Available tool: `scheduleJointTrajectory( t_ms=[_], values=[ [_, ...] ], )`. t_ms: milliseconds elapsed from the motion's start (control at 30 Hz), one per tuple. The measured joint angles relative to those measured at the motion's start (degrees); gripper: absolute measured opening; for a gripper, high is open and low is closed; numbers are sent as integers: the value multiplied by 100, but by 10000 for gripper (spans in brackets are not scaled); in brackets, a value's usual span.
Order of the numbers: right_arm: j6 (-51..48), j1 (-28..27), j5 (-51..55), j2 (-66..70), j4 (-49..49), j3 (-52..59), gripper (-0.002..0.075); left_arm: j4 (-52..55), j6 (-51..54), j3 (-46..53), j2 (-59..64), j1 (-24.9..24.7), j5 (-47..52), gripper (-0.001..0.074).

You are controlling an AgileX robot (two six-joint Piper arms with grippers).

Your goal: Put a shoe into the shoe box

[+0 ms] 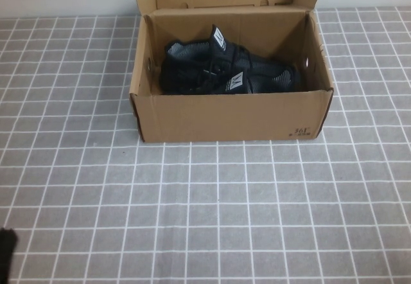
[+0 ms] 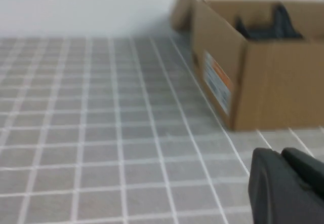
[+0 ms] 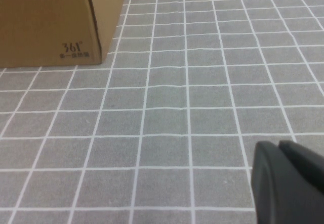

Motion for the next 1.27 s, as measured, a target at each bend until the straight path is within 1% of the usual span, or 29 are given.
scheduleJointTrajectory(
  t_ms=[133, 200, 433, 1267],
  values=[
    [0, 0, 0, 0, 0, 0, -16, -14, -169, 0, -602, 531, 109, 0],
    [0, 0, 4, 0, 0, 0, -16, -18, -205, 0, -696, 659, 319, 0],
    [0, 0, 4, -4, 0, 0, -16, 80, -238, 13, -720, 713, 1758, 0],
    [0, 0, 4, -13, 0, 0, -16, 96, -238, 13, -720, 713, 1835, 0]
  ],
)
